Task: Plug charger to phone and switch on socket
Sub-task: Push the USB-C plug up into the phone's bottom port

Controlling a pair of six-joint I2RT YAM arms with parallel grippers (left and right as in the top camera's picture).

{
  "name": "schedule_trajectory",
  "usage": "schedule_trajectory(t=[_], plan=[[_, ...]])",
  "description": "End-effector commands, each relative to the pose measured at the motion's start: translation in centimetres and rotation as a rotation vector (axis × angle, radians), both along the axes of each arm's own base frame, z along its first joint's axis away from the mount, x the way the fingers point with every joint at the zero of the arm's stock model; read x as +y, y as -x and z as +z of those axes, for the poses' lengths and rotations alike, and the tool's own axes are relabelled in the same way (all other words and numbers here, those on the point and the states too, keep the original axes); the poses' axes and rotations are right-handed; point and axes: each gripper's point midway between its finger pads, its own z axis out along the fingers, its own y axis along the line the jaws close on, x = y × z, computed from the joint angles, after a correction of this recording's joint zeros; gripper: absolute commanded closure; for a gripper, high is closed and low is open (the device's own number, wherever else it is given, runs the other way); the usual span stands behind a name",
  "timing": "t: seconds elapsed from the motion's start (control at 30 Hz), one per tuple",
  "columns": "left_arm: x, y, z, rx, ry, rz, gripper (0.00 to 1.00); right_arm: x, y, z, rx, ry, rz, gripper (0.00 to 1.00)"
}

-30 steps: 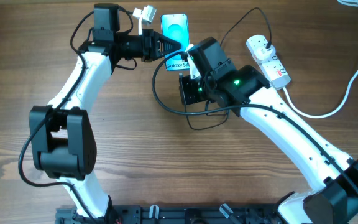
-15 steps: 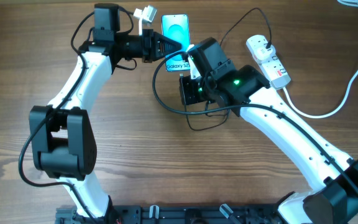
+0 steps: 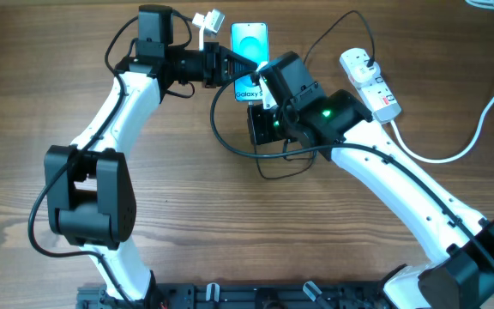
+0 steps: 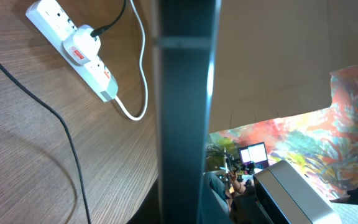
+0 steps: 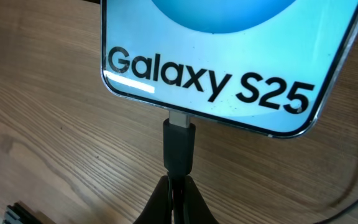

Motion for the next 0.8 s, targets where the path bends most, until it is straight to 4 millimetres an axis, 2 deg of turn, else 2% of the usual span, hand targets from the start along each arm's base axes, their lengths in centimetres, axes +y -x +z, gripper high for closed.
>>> schedule_trajectory(t=[0.0, 0.77], plan=[[-0.09, 0.83, 2.16, -0.05, 0.033, -0.034, 0.96, -0.44, -0.83, 1.83, -0.062, 0.002, -0.042, 0.96], [0.15, 0.77, 2.2, -0.049, 0.036, -0.032, 0.96, -0.16, -1.6, 2.42, -0.088, -0.024, -0.071, 0.96]])
